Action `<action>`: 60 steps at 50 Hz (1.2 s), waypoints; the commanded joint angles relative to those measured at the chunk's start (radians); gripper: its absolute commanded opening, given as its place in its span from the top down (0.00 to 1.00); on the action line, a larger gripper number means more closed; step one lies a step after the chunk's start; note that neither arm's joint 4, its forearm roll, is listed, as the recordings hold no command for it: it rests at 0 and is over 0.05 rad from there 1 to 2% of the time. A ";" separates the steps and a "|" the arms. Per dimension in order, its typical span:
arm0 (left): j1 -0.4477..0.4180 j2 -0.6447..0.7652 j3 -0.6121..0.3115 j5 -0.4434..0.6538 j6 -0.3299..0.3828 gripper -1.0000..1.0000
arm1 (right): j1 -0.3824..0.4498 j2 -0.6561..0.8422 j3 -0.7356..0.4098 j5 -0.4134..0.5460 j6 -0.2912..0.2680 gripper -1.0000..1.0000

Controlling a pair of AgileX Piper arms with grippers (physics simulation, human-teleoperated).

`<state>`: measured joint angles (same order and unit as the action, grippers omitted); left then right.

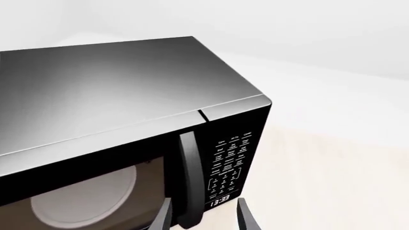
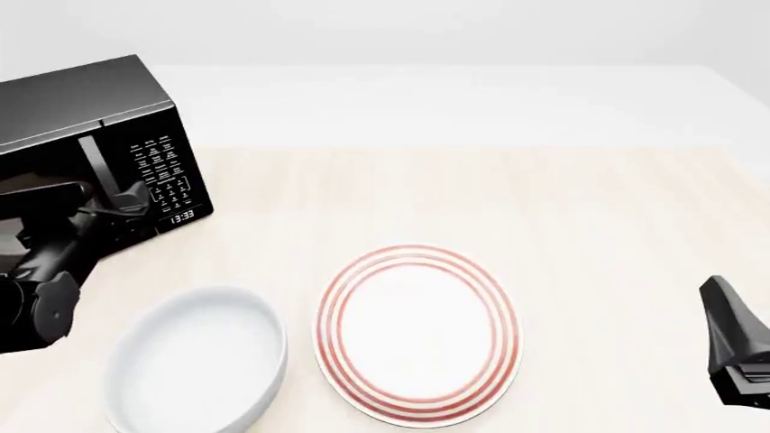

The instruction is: Open the microwave.

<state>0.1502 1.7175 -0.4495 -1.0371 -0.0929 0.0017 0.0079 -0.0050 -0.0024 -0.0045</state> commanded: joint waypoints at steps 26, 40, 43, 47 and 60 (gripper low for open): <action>0.011 0.085 -0.059 0.012 -0.008 0.00 | 0.000 0.000 0.000 0.000 0.000 0.00; 0.007 0.095 -0.066 0.012 -0.019 0.00 | 0.000 0.000 0.000 0.000 0.000 0.00; 0.004 0.098 -0.068 0.010 -0.018 0.00 | 0.000 0.000 0.000 0.000 0.000 0.00; 0.006 0.103 -0.066 0.007 -0.016 0.00 | 0.000 0.000 0.000 0.000 0.000 0.00; 0.004 0.103 -0.069 0.012 -0.006 1.00 | 0.000 0.000 0.000 0.000 0.000 0.00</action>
<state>0.1652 1.8143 -0.5141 -1.0269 -0.1008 0.0016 0.0079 -0.0050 -0.0024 -0.0044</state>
